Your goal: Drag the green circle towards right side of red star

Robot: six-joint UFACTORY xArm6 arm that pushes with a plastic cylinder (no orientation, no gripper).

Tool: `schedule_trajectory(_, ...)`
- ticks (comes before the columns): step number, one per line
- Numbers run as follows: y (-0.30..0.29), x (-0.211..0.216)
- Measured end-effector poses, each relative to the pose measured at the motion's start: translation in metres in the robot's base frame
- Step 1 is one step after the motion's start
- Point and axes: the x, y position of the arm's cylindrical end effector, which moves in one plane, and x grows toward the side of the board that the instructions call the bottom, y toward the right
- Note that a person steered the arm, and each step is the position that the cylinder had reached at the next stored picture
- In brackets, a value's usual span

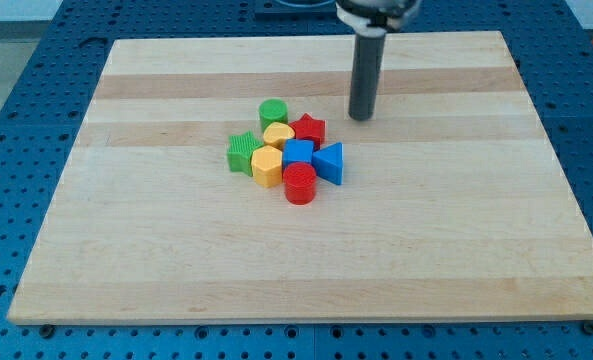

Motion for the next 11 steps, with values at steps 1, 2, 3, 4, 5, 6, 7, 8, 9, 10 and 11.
schedule_trajectory(1,-0.057,-0.017)
schedule_trajectory(2,-0.148,-0.013)
schedule_trajectory(3,-0.233,0.038)
schedule_trajectory(4,-0.273,0.085)
schedule_trajectory(5,-0.274,0.091)
schedule_trajectory(6,-0.263,0.069)
schedule_trajectory(7,-0.241,0.046)
schedule_trajectory(8,-0.22,0.046)
schedule_trajectory(9,-0.197,0.045)
schedule_trajectory(10,-0.17,0.045)
schedule_trajectory(11,-0.147,0.044)
